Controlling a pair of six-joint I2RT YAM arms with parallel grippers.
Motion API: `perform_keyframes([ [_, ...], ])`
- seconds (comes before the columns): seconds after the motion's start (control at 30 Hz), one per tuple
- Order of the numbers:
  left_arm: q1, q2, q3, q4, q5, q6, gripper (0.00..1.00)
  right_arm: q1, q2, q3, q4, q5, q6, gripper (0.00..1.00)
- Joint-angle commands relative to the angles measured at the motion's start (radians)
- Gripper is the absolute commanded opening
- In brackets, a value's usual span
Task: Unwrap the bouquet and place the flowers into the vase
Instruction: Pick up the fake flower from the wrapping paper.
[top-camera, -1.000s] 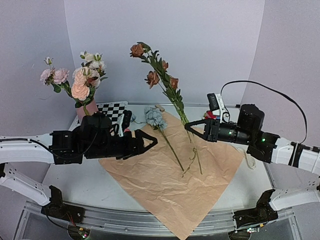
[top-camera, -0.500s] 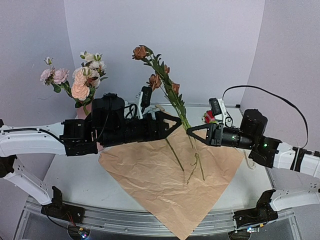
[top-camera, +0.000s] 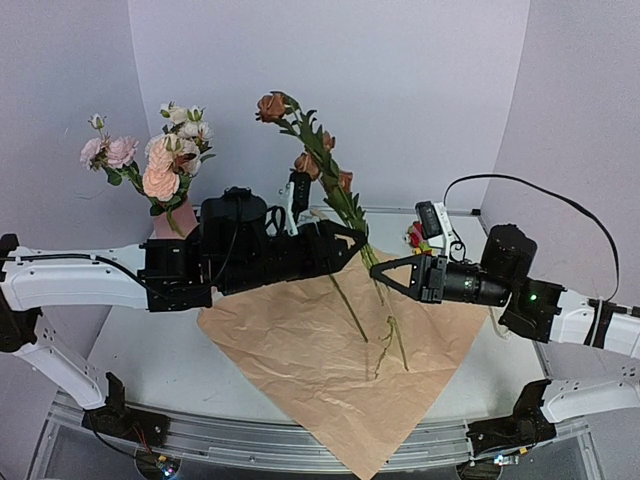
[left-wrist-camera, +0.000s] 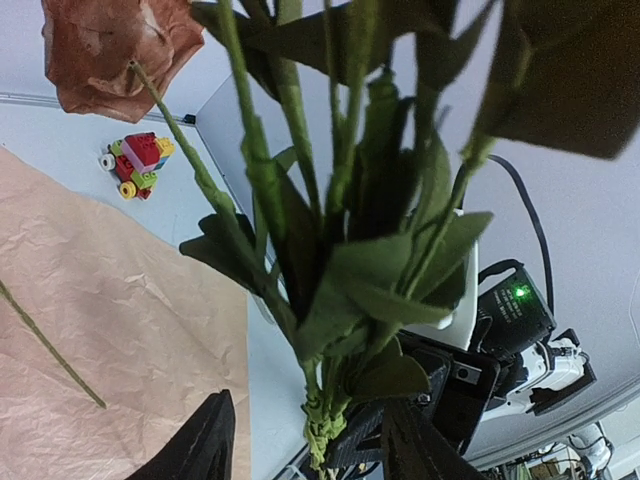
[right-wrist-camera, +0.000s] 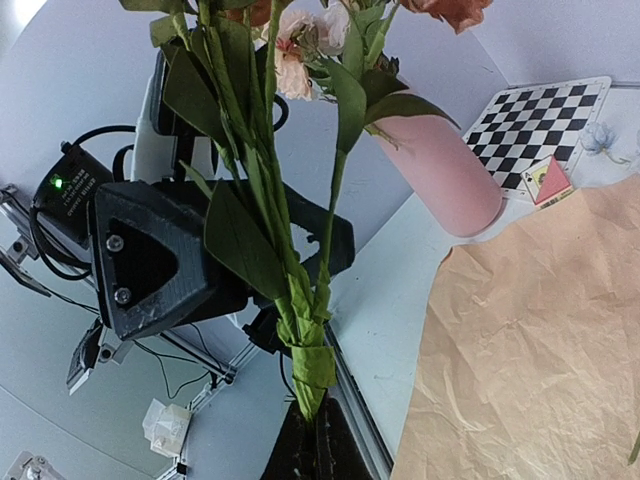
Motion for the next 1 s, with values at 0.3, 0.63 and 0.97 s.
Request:
perform_keyframes([
  [0.3, -0.001, 0.035, 0.062, 0.059, -0.022, -0.001, 0.19, 0.053, 0.027, 0.044, 0.040, 0.019, -0.041, 0.00],
  [0.63, -0.002, -0.086, -0.043, 0.041, -0.123, 0.105, 0.00, 0.070, 0.030, 0.059, -0.081, 0.124, -0.099, 0.44],
  [0.97, 0.000, -0.375, -0.062, -0.445, -0.430, 0.202, 0.00, 0.070, -0.006, 0.049, -0.193, 0.198, -0.164, 0.59],
])
